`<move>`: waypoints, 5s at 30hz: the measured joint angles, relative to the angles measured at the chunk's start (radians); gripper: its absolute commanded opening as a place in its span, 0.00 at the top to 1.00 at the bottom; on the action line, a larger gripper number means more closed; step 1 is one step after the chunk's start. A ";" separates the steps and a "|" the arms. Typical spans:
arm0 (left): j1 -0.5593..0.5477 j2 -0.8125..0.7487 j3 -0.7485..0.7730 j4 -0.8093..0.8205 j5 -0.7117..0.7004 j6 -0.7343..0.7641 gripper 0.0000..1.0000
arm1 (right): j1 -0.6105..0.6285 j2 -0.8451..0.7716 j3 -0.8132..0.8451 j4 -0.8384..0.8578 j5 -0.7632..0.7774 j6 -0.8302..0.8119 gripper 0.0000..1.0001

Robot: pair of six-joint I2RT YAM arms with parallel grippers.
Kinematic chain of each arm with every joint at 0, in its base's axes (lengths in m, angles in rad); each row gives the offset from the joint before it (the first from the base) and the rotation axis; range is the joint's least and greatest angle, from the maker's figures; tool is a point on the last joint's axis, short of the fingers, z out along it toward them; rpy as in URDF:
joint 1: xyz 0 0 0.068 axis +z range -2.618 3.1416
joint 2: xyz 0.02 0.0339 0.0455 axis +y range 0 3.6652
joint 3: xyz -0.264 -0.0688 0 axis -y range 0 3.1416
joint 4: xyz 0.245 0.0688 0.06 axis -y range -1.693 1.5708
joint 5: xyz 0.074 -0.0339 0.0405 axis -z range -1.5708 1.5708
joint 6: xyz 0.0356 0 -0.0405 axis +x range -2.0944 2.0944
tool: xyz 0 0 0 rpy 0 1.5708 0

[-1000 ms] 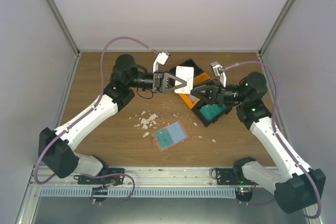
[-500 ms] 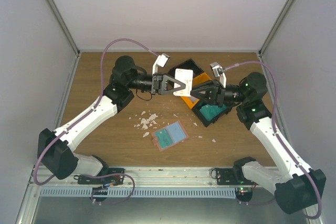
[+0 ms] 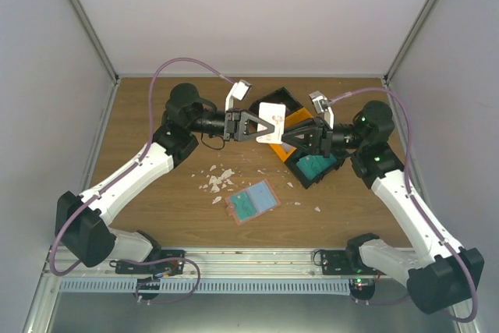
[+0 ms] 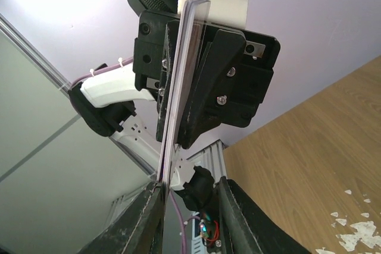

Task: Put the credit cards into the card holder
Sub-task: Pick up the credit card from the storage box.

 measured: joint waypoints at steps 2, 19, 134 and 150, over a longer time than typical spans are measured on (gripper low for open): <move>0.001 0.000 0.000 0.002 0.000 -0.002 1.00 | 0.001 0.002 0.012 -0.030 0.001 -0.022 0.78; 0.014 0.000 -0.029 0.035 -0.017 -0.076 1.00 | 0.005 0.035 0.058 -0.168 0.023 -0.119 0.84; 0.016 -0.061 -0.029 -0.060 -0.094 -0.006 1.00 | 0.087 0.048 -0.113 0.537 0.343 0.385 0.72; 0.029 -0.064 -0.063 0.008 -0.090 -0.070 1.00 | 0.069 0.052 -0.079 0.439 0.353 0.362 0.84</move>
